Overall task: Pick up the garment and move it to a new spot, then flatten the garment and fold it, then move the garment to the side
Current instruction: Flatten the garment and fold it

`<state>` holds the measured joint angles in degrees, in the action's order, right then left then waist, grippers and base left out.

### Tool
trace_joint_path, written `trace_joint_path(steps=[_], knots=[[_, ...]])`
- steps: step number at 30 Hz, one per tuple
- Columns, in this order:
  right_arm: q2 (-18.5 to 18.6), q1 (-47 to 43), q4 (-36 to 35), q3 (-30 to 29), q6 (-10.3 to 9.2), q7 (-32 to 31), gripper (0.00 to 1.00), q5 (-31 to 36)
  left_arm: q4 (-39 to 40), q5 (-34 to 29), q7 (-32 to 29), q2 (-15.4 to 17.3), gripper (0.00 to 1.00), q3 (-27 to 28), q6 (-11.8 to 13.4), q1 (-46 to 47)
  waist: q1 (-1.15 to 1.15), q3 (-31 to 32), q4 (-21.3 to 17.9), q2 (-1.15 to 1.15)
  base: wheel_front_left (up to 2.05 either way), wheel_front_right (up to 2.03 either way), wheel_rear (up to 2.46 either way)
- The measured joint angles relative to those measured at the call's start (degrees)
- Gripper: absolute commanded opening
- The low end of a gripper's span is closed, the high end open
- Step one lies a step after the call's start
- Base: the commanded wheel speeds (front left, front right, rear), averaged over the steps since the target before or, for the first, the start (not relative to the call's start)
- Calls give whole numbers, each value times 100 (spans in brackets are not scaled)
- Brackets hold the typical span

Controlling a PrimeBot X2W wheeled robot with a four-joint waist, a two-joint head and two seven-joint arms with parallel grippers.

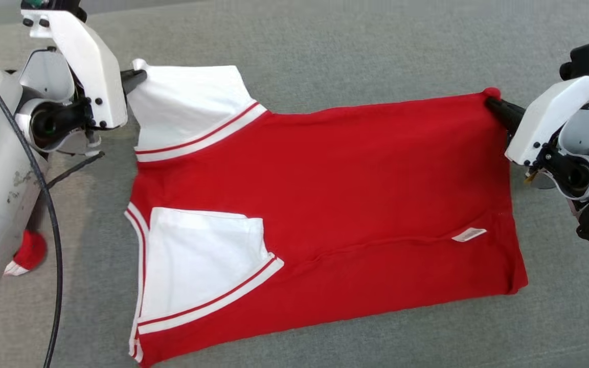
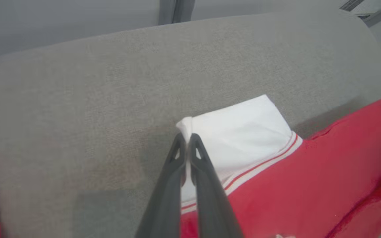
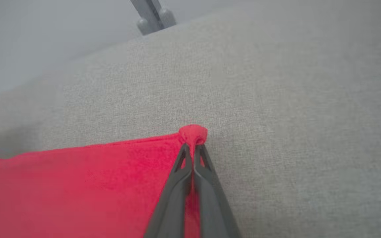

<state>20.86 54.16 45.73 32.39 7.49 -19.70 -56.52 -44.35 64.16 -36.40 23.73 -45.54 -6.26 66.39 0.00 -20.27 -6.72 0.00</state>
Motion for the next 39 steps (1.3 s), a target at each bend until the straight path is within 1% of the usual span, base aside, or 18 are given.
trace_joint_path(steps=[2,4,8,13,17,21,24,26,31,32,34,39], knots=[[14,-25,171,97,1,221,0,-19,148,36,10,62,0,-3,0,-163,0,140,163,0,0,0,0],[60,-70,380,244,0,269,0,-57,331,49,-71,132,0,-59,1,-314,0,312,315,0,0,0,0],[108,-206,503,391,1,328,0,-147,583,104,-193,165,0,-157,-7,-620,0,513,404,0,0,0,0],[219,-386,422,537,1,459,0,-229,1003,211,-301,291,0,-210,-23,-899,0,735,464,0,0,0,0],[297,-641,212,700,1,403,0,-389,1456,315,-489,419,0,-280,-21,-1190,0,914,491,0,0,0,0],[434,-804,65,860,0,304,0,-455,1942,408,-733,581,0,-378,93,-1478,0,1032,503,0,0,0,0],[466,-909,-8,946,0,309,0,-491,2283,459,-923,694,0,-461,203,-1697,1,1073,505,0,0,0,0],[504,-917,-3,1027,0,356,0,-493,2557,515,-1078,867,0,-508,305,-1846,0,1096,509,0,0,0,0],[541,-957,89,1135,0,419,0,-501,2918,599,-1249,1117,0,-548,437,-2054,0,1121,525,0,0,0,0],[541,-957,89,1135,0,419,0,-501,2918,599,-1249,1117,0,-548,437,-2054,0,1121,525,0,0,0,0],[555,-971,153,1201,1,461,0,-545,3073,608,-1303,1196,0,-572,538,-2166,0,1134,543,0,0,0,0],[570,-996,162,1292,1,505,0,-561,3263,661,-1397,1243,0,-615,617,-2292,0,1156,572,0,0,0,0]])
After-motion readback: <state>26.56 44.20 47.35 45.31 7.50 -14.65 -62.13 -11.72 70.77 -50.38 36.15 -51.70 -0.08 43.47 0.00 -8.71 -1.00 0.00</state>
